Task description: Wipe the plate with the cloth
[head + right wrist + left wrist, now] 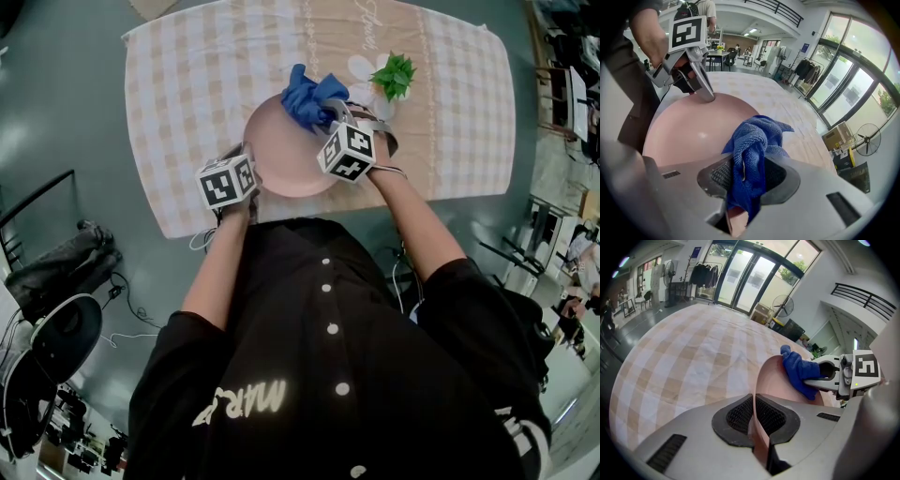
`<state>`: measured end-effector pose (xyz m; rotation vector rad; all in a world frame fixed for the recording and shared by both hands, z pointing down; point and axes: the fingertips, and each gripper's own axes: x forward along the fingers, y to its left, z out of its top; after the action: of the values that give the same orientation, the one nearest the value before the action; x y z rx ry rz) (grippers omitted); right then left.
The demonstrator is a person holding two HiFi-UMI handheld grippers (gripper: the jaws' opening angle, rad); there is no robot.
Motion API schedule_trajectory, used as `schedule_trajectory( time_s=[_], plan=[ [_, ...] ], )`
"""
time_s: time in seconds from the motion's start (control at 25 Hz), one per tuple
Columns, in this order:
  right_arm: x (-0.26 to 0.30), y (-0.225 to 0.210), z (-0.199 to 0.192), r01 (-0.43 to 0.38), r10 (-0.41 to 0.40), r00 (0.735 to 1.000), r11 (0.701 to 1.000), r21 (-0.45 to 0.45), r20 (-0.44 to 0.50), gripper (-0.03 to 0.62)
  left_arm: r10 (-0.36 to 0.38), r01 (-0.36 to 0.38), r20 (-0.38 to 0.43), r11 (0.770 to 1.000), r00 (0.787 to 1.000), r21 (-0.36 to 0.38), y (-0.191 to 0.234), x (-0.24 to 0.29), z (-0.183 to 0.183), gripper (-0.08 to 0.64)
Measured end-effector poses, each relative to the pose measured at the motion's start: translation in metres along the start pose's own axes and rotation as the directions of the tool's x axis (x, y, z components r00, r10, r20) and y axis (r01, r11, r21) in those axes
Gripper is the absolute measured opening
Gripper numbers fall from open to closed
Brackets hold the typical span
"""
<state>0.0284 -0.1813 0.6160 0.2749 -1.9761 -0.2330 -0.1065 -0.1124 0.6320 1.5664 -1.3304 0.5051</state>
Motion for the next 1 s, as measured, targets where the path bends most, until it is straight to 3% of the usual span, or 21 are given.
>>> schedule_trajectory(
  time_s=[0.44, 0.72, 1.0],
  plan=[
    [-0.006, -0.001, 0.01, 0.01, -0.015, 0.999, 0.993, 0.118, 0.037, 0.124, -0.065, 0.065, -0.001, 0.998, 0.998, 0.005, -0.001, 0.001, -0.001, 0.029],
    [-0.027, 0.003, 0.052, -0.006, -0.029, 0.986, 0.978, 0.208, 0.163, 0.124, -0.104, 0.104, -0.005, 0.994, 0.995, -0.017, 0.0, 0.002, -0.002, 0.029],
    [-0.028, 0.023, 0.089, -0.081, 0.023, 0.969, 0.969, 0.231, 0.244, 0.123, -0.15, 0.15, 0.002, 0.988, 0.989, -0.041, -0.001, 0.002, -0.002, 0.031]
  ],
)
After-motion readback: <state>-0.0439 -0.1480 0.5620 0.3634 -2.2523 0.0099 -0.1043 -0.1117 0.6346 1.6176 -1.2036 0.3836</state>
